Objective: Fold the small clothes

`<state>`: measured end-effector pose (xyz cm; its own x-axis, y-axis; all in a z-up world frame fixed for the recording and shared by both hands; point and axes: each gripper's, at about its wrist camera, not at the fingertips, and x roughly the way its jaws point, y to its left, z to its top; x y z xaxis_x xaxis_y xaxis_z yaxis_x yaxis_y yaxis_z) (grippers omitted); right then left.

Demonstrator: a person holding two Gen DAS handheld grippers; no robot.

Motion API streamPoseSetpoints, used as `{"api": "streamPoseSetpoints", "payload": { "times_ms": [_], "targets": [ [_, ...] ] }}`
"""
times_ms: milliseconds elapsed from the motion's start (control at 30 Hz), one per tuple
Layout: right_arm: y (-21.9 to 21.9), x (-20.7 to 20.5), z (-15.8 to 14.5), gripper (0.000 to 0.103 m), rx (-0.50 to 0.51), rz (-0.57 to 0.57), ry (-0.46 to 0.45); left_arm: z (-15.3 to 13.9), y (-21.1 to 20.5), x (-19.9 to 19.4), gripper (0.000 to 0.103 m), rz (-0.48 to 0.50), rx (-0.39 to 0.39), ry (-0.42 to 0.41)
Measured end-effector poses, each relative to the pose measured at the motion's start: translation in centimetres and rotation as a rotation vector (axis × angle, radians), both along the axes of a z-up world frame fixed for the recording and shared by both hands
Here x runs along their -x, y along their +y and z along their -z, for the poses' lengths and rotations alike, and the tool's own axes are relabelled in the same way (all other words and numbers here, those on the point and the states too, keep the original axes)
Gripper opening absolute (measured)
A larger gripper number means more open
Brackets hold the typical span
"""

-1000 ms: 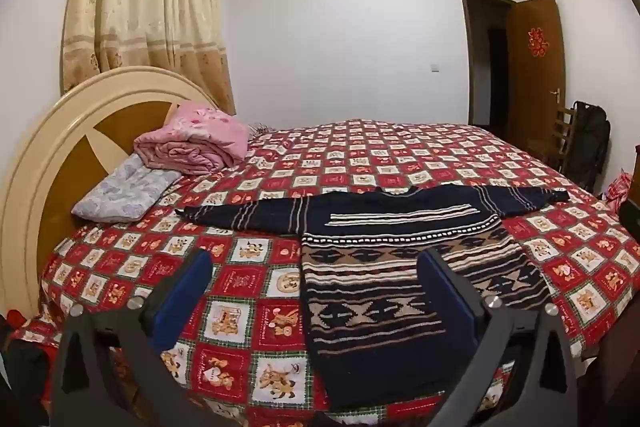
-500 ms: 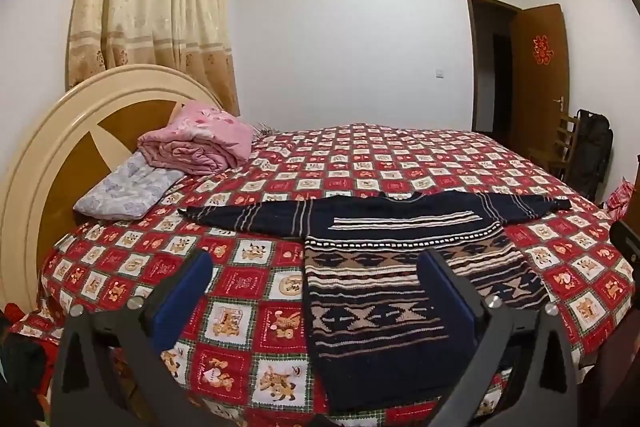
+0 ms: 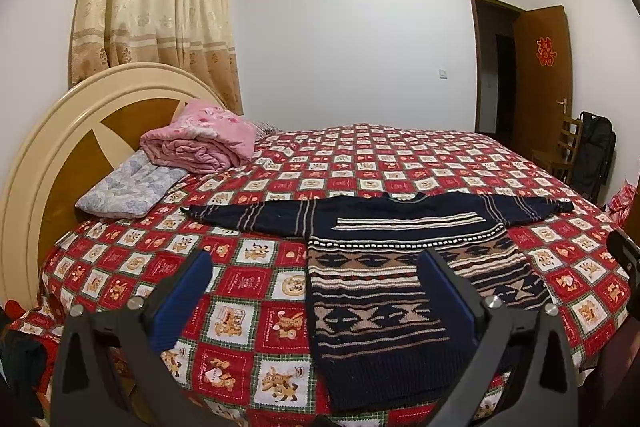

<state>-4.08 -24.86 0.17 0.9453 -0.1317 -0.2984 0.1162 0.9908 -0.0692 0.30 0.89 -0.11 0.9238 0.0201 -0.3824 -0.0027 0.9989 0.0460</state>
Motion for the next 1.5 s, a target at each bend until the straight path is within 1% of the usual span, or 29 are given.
{"api": "streamPoseSetpoints", "payload": {
  "times_ms": [633,1500],
  "targets": [
    [0.05,-0.09,-0.07,0.102,-0.002,-0.008,0.004,-0.11,0.11,0.06,0.103,-0.007,0.016,-0.008],
    [0.29,-0.14,0.01,0.102,-0.003,-0.010,0.006,-0.02,0.10,0.00,0.103,-0.006,0.017,-0.005]
  ]
}}
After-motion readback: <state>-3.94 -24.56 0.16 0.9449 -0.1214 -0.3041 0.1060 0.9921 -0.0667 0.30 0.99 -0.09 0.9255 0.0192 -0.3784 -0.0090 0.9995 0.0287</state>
